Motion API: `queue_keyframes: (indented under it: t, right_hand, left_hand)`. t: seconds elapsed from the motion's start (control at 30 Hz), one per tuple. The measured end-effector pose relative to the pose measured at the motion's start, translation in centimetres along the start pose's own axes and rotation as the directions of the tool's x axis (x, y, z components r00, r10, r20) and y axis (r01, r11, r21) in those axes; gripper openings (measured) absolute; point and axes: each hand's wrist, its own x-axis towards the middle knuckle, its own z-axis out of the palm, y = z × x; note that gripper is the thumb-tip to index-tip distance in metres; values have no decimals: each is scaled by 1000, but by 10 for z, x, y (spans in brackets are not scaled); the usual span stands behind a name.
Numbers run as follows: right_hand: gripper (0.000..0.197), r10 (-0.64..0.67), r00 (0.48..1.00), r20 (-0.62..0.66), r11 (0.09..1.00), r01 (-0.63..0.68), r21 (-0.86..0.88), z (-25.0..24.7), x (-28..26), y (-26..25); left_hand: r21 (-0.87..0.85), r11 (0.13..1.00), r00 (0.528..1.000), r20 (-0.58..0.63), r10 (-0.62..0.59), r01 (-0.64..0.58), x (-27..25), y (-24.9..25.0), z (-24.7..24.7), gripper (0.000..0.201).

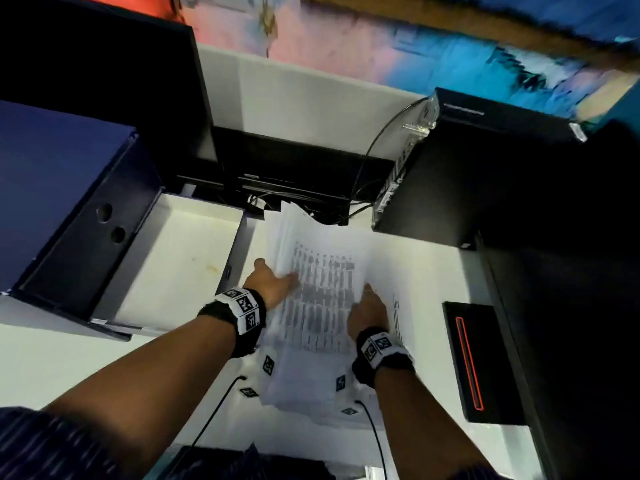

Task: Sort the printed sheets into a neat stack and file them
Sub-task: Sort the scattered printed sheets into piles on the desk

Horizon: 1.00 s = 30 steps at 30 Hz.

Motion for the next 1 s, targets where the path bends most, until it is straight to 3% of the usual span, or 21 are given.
queue_keyframes:
  t: [0.1, 0.2, 0.33, 0.4, 0.47, 0.5, 0.57, 0.63, 0.7, 0.83, 0.93, 1.0]
  right_hand:
    - [60, -18, 1000, -11, 999, 18, -36, 7, -4, -4]
    - [87, 6, 1000, 25, 991, -9, 137, -5, -1, 0]
    - [122, -16, 998, -58, 888, 40, 459, -47, 0, -13]
    - [106, -54, 996, -77, 742, 92, 664, -79, -8, -32]
    - [50, -118, 986, -121, 601, 168, 782, -109, -21, -54]
    - [31, -148, 971, -185, 588, 237, 774, -122, -30, -67]
    - [21, -189, 922, -337, 543, 384, 746, -142, -45, -87]
    - [15, -211, 893, -397, 483, 448, 752, -145, -56, -98]
    - [15, -231, 886, -402, 507, 462, 727, -135, -64, -97]
    - [32, -199, 897, -395, 511, 439, 739, -116, -71, -91]
    - [54, -140, 927, -348, 500, 370, 783, -110, -64, -91]
    - [45, -91, 942, -322, 469, 326, 821, -110, -59, -93]
  left_hand:
    - [127, 989, 985, -145, 97, -79, 2, -4, 5, 46]
    - [65, 968, 943, -218, 251, -243, -2, -1, 1, 40]
    - [-277, 856, 900, -138, 413, -435, -27, 19, -32, 48]
    - [-428, 766, 866, -91, 491, -479, -41, 33, -54, 51]
    - [-498, 687, 829, -132, 543, -530, -48, 45, -72, 49]
    - [-487, 659, 804, -176, 569, -573, -51, 51, -78, 46]
    - [-411, 605, 726, -281, 627, -682, -57, 62, -82, 39]
    - [-371, 587, 694, -367, 619, -719, -65, 68, -78, 25]
    - [-377, 610, 717, -391, 578, -697, -65, 62, -71, 31]
    - [-532, 606, 803, -314, 507, -591, -56, 40, -64, 86]
    - [-588, 595, 829, -284, 481, -547, -52, 43, -63, 90]
    - [-577, 600, 825, -282, 490, -554, -52, 52, -64, 74]
